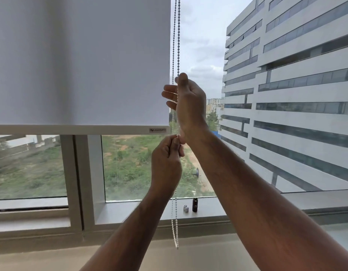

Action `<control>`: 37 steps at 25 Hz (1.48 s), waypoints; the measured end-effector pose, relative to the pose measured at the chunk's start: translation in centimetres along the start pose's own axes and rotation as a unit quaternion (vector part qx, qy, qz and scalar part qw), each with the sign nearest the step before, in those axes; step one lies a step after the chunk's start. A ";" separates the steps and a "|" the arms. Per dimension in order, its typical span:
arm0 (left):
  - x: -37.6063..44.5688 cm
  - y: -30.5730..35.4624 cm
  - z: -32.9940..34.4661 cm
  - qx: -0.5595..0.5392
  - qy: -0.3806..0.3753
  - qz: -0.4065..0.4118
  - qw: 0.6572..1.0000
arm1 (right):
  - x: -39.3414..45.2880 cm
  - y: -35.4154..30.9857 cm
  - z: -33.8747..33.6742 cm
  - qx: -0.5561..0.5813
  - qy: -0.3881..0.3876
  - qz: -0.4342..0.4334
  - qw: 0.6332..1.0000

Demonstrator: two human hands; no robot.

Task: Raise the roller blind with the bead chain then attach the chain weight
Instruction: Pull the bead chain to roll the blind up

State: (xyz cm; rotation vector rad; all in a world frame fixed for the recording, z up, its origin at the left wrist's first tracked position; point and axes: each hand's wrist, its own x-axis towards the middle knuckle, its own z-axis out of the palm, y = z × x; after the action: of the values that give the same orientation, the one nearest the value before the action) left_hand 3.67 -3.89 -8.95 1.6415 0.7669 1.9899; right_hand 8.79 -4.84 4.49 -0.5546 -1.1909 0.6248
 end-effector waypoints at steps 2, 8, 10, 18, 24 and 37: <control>-0.9 -0.5 0.0 -0.009 -0.013 -0.011 1.000 | 0.6 -0.4 0.1 0.026 0.002 0.006 1.000; -3.2 -2.8 -0.4 -0.033 -0.038 -0.060 0.997 | -0.3 1.7 -1.0 0.018 0.005 0.009 1.000; -3.8 -3.5 -0.6 -0.067 -0.049 -0.109 0.991 | -1.1 2.6 -1.5 0.017 0.000 0.008 1.000; 0.5 -0.9 -1.2 -0.131 0.010 -0.139 0.981 | -4.7 5.8 -2.9 -0.016 0.002 -0.002 1.000; 6.7 4.8 -0.7 -0.149 0.009 -0.091 0.985 | -8.2 9.1 -3.9 -0.020 0.006 0.022 1.000; 10.6 7.6 1.2 -0.116 -0.002 -0.024 0.993 | -13.1 13.8 -5.9 -0.035 -0.020 0.059 0.997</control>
State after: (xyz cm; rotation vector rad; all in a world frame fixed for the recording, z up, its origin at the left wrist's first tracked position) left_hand 2.82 -2.50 4.07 1.4782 0.5436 1.9594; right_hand 9.18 -4.65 -15.42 -0.6783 -1.2281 0.6985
